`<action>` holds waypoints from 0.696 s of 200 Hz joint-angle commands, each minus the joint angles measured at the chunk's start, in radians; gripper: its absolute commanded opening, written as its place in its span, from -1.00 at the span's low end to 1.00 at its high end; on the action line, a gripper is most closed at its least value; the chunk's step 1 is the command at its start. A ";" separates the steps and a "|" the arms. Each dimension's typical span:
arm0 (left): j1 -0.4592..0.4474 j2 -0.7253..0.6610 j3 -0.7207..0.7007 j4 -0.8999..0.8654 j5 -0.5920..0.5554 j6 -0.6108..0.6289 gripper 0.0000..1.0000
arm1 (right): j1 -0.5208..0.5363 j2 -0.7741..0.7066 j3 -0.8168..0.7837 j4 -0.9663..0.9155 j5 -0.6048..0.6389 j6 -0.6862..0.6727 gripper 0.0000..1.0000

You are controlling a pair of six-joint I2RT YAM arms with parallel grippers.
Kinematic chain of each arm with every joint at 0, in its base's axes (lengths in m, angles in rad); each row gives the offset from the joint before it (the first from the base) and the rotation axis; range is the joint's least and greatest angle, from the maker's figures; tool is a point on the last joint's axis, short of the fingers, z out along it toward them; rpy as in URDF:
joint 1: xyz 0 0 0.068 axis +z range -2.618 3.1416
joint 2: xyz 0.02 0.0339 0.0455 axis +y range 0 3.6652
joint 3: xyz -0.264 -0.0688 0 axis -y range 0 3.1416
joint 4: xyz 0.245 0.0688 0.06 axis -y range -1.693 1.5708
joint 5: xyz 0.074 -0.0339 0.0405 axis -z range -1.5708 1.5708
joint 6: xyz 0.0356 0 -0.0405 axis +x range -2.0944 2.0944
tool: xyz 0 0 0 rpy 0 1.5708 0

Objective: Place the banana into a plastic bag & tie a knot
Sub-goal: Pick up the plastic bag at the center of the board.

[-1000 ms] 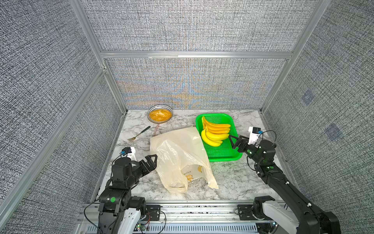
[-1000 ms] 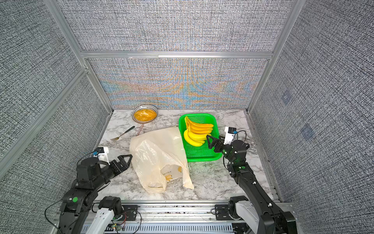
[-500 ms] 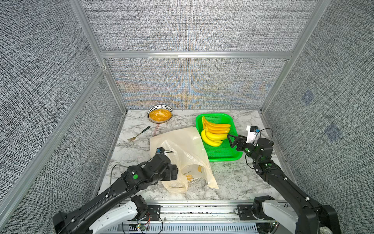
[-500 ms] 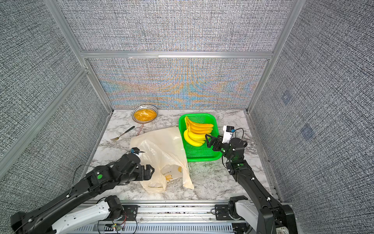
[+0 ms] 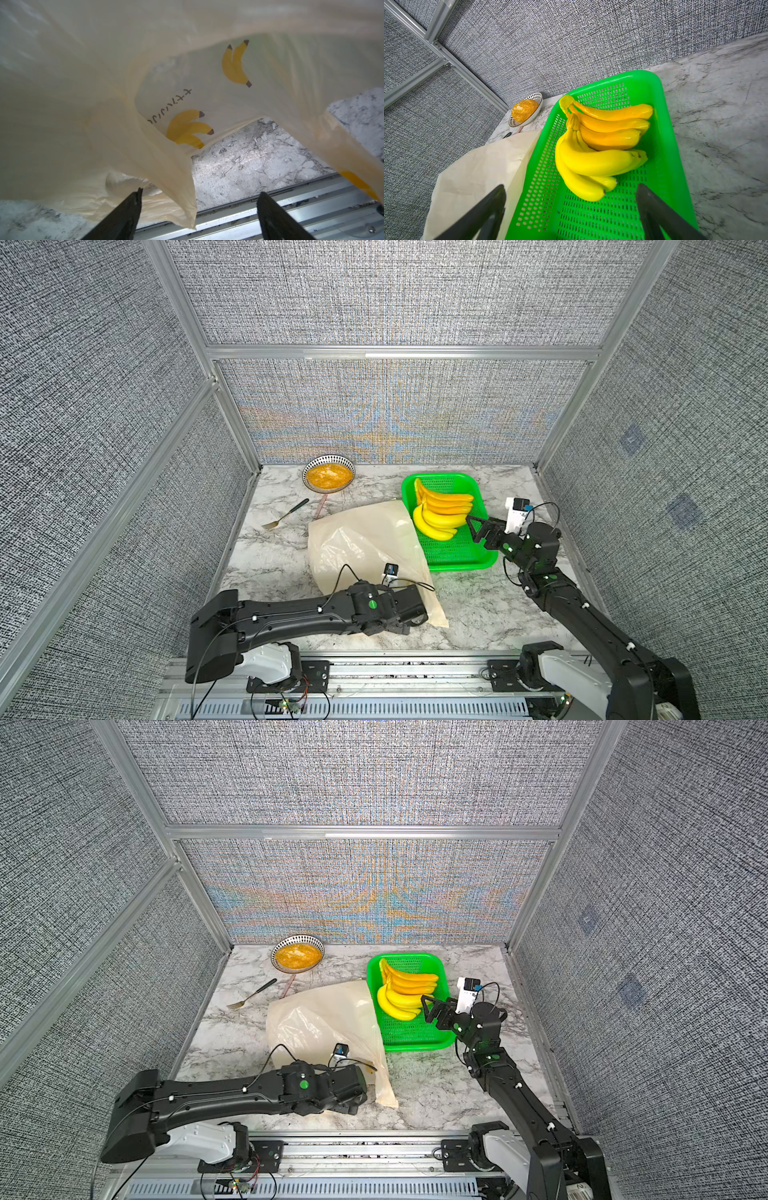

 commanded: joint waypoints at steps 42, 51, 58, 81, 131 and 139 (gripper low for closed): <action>-0.036 0.091 -0.023 0.018 0.029 -0.119 0.63 | 0.001 0.021 0.010 -0.010 0.005 0.003 0.95; -0.038 0.102 -0.021 0.008 0.022 -0.125 0.62 | 0.000 0.024 0.009 -0.010 0.004 0.002 0.95; -0.038 0.108 -0.018 0.001 0.013 -0.129 0.57 | 0.001 0.024 0.010 -0.010 0.004 0.003 0.95; -0.038 0.137 -0.010 -0.045 -0.035 -0.160 0.43 | 0.001 0.031 0.009 -0.008 0.004 0.005 0.95; -0.036 0.119 0.002 -0.150 -0.142 -0.212 -0.78 | 0.000 0.044 0.009 -0.003 0.005 0.007 0.96; -0.036 0.089 0.008 -0.183 -0.166 -0.217 -0.99 | 0.001 0.048 0.010 -0.003 0.003 0.007 0.96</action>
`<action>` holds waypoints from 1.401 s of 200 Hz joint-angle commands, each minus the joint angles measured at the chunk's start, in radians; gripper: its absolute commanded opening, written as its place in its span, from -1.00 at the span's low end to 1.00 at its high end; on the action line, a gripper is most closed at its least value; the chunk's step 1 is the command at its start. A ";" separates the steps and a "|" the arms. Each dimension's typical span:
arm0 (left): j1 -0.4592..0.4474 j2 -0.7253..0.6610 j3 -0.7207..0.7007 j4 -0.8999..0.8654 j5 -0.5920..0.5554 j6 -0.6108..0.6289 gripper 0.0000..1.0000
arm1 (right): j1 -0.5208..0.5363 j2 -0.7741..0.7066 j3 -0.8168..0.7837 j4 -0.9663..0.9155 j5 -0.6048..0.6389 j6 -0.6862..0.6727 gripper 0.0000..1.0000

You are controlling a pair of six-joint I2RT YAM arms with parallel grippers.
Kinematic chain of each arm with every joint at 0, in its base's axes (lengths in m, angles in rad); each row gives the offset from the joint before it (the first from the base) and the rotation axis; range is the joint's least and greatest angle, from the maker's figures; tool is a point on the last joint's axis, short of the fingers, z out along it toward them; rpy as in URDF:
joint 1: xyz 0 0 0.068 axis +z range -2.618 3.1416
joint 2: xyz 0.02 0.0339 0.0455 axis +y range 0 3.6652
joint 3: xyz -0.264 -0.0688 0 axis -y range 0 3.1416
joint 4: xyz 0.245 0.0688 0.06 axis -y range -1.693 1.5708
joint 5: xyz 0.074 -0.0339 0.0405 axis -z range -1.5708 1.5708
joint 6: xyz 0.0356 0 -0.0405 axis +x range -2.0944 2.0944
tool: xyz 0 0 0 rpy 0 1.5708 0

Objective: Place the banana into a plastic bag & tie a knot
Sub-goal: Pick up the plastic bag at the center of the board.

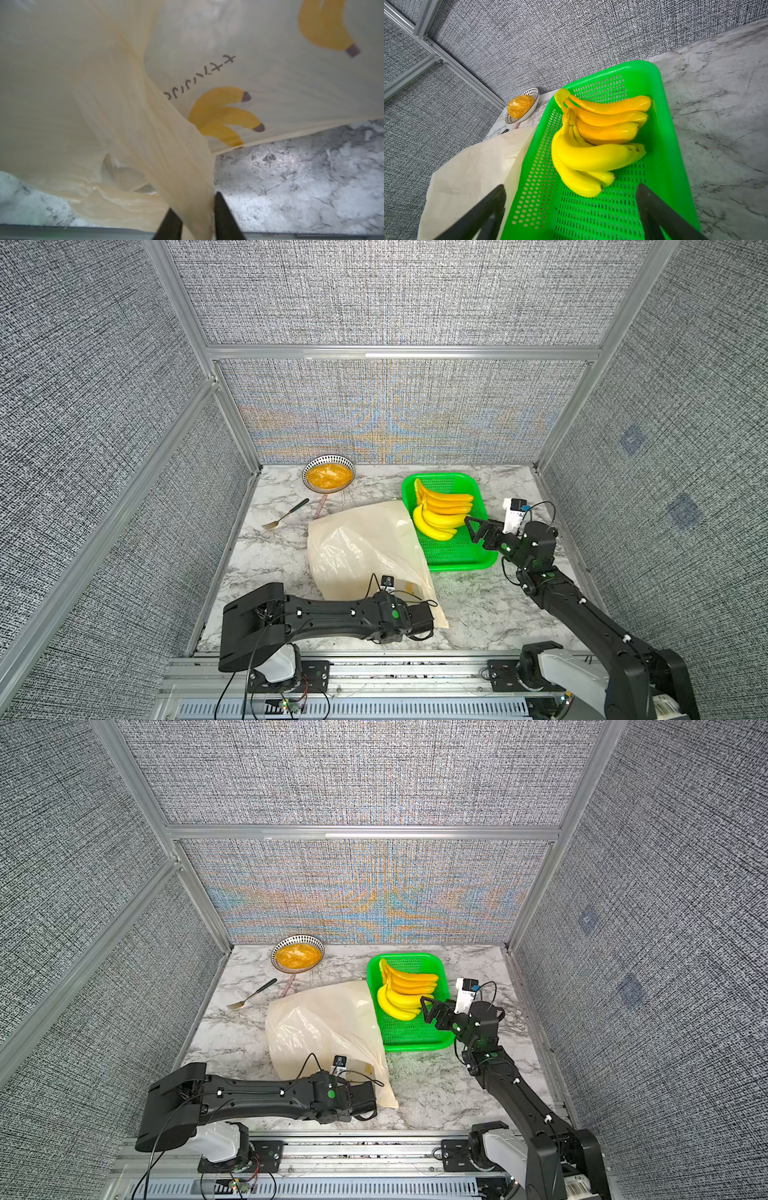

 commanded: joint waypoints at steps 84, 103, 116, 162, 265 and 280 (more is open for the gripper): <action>0.183 -0.629 0.118 -0.308 -0.179 0.284 -1.00 | 0.078 0.035 0.048 -0.005 -0.016 -0.047 0.96; 0.229 -0.711 0.199 -0.352 -0.214 0.359 -1.00 | 0.122 0.041 0.071 -0.005 -0.012 -0.066 0.96; 0.242 -0.731 0.273 -0.390 -0.266 0.399 -1.00 | 0.153 0.053 0.096 -0.013 -0.004 -0.075 0.96; 0.254 -0.659 0.556 -0.422 -0.439 0.570 -1.00 | 0.219 0.120 0.228 -0.087 0.001 -0.072 0.92; 0.487 -0.194 1.004 -0.385 -0.177 0.926 -1.00 | 0.253 0.622 0.824 -0.605 0.179 -0.208 0.32; 0.529 -0.144 1.058 -0.382 -0.116 0.947 -1.00 | 0.271 0.687 0.897 -0.667 0.227 -0.226 0.32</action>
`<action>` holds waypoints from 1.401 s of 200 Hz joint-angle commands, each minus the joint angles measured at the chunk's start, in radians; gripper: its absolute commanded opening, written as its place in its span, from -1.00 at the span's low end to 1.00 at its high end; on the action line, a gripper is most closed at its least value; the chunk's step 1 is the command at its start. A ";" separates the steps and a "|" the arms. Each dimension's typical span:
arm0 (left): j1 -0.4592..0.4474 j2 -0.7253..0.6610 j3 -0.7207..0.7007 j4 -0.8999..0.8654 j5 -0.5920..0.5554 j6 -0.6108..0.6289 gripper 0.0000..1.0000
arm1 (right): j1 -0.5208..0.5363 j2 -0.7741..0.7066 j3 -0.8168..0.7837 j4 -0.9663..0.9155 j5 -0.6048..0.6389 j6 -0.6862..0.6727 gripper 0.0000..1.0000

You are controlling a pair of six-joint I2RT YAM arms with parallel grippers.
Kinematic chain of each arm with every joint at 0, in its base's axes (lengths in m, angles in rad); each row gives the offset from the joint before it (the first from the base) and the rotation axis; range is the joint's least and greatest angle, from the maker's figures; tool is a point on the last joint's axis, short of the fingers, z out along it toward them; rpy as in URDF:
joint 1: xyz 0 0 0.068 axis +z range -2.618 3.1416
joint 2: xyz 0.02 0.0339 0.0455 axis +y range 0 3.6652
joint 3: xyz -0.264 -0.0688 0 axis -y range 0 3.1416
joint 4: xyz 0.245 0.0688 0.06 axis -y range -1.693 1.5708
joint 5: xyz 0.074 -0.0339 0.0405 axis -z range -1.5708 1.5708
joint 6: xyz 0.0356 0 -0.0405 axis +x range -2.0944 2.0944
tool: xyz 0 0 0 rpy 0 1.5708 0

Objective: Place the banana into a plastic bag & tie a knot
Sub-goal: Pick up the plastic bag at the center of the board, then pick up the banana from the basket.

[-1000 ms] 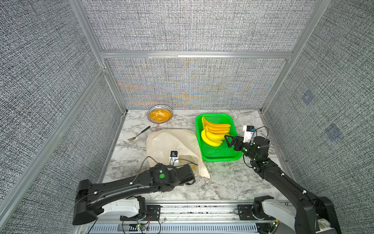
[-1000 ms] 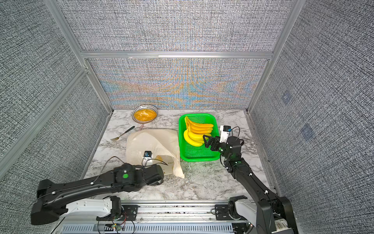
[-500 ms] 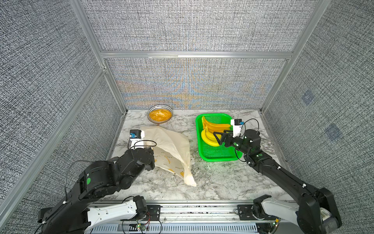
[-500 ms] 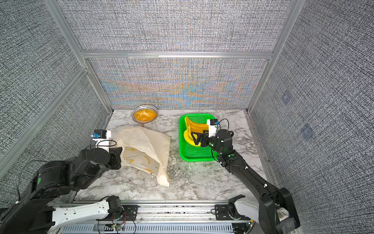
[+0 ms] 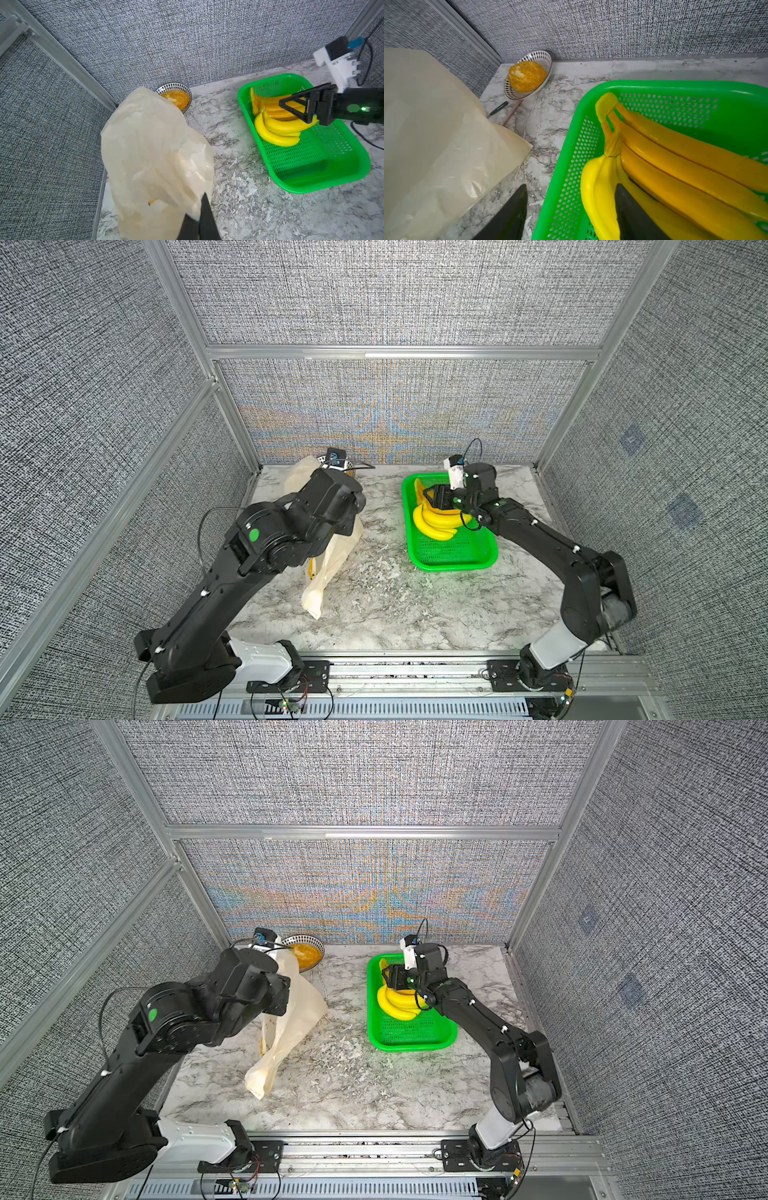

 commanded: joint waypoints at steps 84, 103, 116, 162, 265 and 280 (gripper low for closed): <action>0.074 0.251 0.266 -0.028 0.325 0.154 -1.00 | 0.047 0.290 0.301 -0.329 0.295 -0.075 0.15; 0.080 0.252 0.221 0.001 0.367 0.160 -0.99 | 0.046 0.352 0.365 -0.355 0.286 -0.078 0.10; 0.086 0.246 0.193 0.021 0.389 0.162 -1.00 | 0.047 0.393 0.406 -0.371 0.274 -0.078 0.10; 0.100 0.209 0.127 0.054 0.415 0.156 -1.00 | 0.048 0.475 0.454 -0.385 0.258 -0.073 0.09; 0.131 0.185 0.476 -0.245 0.070 0.191 -1.00 | 0.047 0.474 0.536 -0.414 0.229 -0.053 -0.99; 0.138 0.148 0.478 -0.225 0.026 0.214 -1.00 | 0.047 0.432 0.522 -0.403 0.206 -0.047 -1.00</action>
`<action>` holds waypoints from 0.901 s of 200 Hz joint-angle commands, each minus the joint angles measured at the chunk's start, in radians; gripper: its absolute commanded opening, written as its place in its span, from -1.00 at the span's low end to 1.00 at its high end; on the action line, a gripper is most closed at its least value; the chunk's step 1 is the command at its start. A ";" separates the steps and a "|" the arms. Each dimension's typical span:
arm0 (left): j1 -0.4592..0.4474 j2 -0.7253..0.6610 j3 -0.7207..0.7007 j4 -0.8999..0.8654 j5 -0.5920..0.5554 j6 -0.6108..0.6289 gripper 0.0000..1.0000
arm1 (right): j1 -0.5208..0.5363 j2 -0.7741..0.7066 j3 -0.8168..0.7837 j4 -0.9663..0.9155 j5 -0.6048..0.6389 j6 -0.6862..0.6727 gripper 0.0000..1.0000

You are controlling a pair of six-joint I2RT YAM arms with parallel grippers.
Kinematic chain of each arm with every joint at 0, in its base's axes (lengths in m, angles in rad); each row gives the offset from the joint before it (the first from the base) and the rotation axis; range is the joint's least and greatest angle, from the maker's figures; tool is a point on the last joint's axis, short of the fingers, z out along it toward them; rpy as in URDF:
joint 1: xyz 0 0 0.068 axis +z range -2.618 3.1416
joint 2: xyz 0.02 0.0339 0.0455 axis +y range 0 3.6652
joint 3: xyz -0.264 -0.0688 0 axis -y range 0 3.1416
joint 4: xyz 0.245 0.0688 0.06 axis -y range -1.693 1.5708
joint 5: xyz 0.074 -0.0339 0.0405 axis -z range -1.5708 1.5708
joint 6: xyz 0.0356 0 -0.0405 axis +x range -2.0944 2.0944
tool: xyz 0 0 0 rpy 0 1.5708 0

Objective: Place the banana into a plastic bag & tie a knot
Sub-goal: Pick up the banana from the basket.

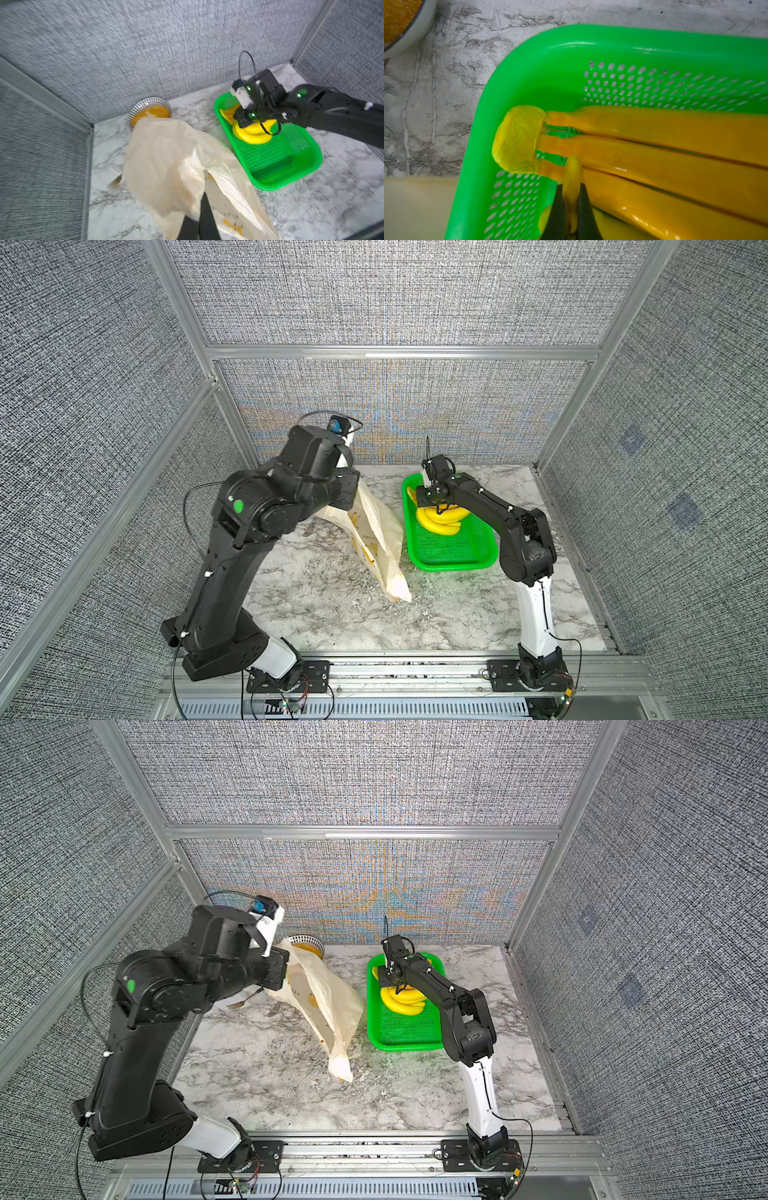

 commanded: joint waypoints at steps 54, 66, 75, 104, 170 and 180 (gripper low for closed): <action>0.010 0.177 0.219 -0.039 0.005 0.058 -1.00 | -0.009 -0.349 -0.206 0.148 -0.188 0.030 -1.00; 0.010 0.238 0.250 -0.014 0.076 0.060 -1.00 | -0.026 -0.434 -0.272 0.207 -0.258 0.042 -1.00; 0.010 0.283 0.266 0.000 0.126 0.063 -1.00 | -0.046 -0.495 -0.327 0.258 -0.321 0.059 -1.00; 0.010 0.399 0.278 0.028 0.206 0.080 -1.00 | -0.135 -0.675 -0.526 0.474 -0.593 0.131 -1.00; 0.118 0.323 0.285 0.043 0.298 0.071 -1.00 | -0.195 -0.800 -0.740 0.921 -1.004 0.417 -1.00; 0.144 0.271 0.240 0.066 0.279 0.058 -1.00 | -0.192 -0.802 -0.757 0.994 -1.016 0.469 -1.00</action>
